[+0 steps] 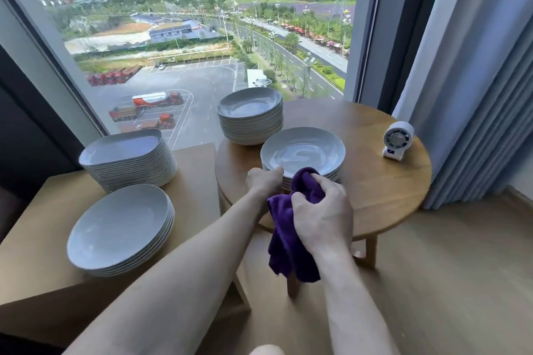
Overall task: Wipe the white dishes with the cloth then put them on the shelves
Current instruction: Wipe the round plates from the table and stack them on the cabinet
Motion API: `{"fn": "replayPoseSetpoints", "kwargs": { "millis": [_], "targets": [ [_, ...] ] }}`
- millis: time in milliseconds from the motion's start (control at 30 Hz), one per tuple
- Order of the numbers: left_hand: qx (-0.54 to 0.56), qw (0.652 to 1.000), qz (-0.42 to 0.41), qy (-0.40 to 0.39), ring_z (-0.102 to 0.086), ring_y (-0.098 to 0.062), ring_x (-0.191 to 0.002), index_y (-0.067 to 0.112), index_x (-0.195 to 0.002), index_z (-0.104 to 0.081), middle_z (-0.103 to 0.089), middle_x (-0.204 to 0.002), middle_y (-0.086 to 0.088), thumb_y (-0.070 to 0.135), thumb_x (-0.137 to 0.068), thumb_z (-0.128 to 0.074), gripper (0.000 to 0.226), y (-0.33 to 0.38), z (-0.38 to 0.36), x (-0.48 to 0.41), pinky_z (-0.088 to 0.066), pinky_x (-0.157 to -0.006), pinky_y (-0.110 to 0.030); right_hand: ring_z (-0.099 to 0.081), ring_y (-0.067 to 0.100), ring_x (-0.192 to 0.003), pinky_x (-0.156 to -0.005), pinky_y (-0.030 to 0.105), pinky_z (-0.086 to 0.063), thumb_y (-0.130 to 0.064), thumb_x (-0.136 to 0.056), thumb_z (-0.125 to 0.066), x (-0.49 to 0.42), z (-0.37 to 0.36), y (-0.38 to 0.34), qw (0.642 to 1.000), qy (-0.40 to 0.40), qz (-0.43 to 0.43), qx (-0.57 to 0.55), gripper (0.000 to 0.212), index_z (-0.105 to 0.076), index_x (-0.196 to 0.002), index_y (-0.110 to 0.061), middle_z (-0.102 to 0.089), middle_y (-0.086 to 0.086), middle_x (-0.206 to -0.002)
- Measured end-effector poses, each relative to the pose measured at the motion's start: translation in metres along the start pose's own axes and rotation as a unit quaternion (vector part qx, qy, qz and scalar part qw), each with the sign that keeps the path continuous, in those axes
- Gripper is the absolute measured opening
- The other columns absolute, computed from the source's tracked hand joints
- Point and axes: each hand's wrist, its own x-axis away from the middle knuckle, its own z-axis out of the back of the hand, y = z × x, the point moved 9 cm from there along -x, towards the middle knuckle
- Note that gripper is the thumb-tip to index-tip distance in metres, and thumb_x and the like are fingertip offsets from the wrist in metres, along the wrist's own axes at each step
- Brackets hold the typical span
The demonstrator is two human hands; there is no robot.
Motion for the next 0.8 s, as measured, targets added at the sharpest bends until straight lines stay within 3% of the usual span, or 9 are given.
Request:
{"fn": "replayPoseSetpoints", "kwargs": {
  "millis": [100, 233, 400, 467, 533, 633, 800],
  "targets": [
    [0.016, 1.0, 0.022, -0.013, -0.062, -0.02, -0.063, 0.0, -0.108, -0.071, -0.072, -0.09, -0.009, 0.02, -0.085, -0.066, 0.031, 0.004, -0.001, 0.003, -0.04, -0.046, -0.023, -0.053, 0.004, -0.099, -0.085, 0.017, -0.037, -0.026, -0.085, -0.068, -0.004, 0.002, 0.0, 1.0, 0.002, -0.007, -0.002, 0.039, -0.068, -0.124, -0.03, -0.057, -0.011, -0.116],
    [0.067, 0.997, 0.036, -0.026, -0.06, -0.019, -0.06, -0.002, -0.123, -0.066, -0.074, -0.113, -0.014, 0.016, -0.086, -0.065, 0.042, 0.011, -0.004, 0.005, -0.041, -0.039, -0.018, -0.056, 0.007, -0.106, -0.086, 0.017, -0.036, -0.026, -0.085, -0.068, -0.006, 0.004, 0.001, 1.0, 0.008, -0.009, -0.006, 0.04, -0.068, -0.125, -0.029, -0.058, -0.01, -0.119],
    [0.107, 0.993, 0.032, -0.039, -0.059, -0.02, -0.047, -0.004, -0.121, -0.063, -0.062, -0.079, -0.012, 0.013, -0.088, -0.06, 0.038, 0.03, -0.003, 0.014, -0.043, -0.036, -0.021, -0.057, 0.008, -0.109, -0.09, 0.016, -0.037, -0.025, -0.084, -0.068, -0.007, 0.002, -0.004, 1.0, 0.001, 0.006, -0.026, 0.038, -0.07, -0.122, -0.029, -0.06, -0.01, -0.118],
    [0.1, 0.994, 0.021, -0.042, -0.064, -0.025, -0.049, -0.004, -0.118, -0.066, -0.067, -0.078, -0.016, 0.014, -0.089, -0.058, 0.035, 0.039, 0.002, 0.016, -0.049, -0.04, -0.026, -0.058, 0.009, -0.108, -0.09, 0.015, -0.037, -0.023, -0.083, -0.068, -0.007, 0.001, -0.007, 0.999, -0.004, 0.013, -0.037, 0.035, -0.072, -0.117, -0.03, -0.061, -0.011, -0.114],
    [0.109, 0.993, 0.016, -0.047, -0.071, -0.032, -0.06, -0.001, -0.109, -0.064, -0.074, -0.091, -0.023, 0.013, -0.09, -0.056, 0.025, 0.047, 0.008, 0.02, -0.06, -0.05, -0.034, -0.058, 0.008, -0.106, -0.09, 0.015, -0.037, -0.021, -0.082, -0.068, -0.007, 0.0, -0.008, 0.999, -0.01, 0.017, -0.044, 0.032, -0.072, -0.112, -0.033, -0.06, -0.013, -0.111],
    [0.165, 0.986, -0.004, -0.037, -0.074, -0.036, -0.067, 0.012, -0.093, -0.056, -0.072, -0.084, -0.022, 0.005, -0.089, -0.054, 0.009, 0.055, 0.021, 0.022, -0.066, -0.062, -0.043, -0.058, 0.008, -0.107, -0.089, 0.016, -0.036, -0.021, -0.081, -0.068, -0.007, -0.001, -0.009, 0.999, -0.014, 0.024, -0.039, 0.033, -0.071, -0.111, -0.034, -0.058, -0.015, -0.11],
    [0.212, 0.975, -0.002, -0.07, -0.073, -0.028, -0.072, 0.008, -0.103, -0.063, -0.072, -0.09, -0.018, 0.01, -0.089, -0.062, 0.014, 0.049, 0.032, 0.018, -0.065, -0.063, -0.034, -0.056, 0.008, -0.114, -0.095, 0.02, -0.041, -0.022, -0.082, -0.068, -0.003, -0.007, -0.016, 0.998, -0.029, 0.05, -0.016, 0.04, -0.069, -0.122, -0.028, -0.06, -0.013, -0.119]
  ]
}}
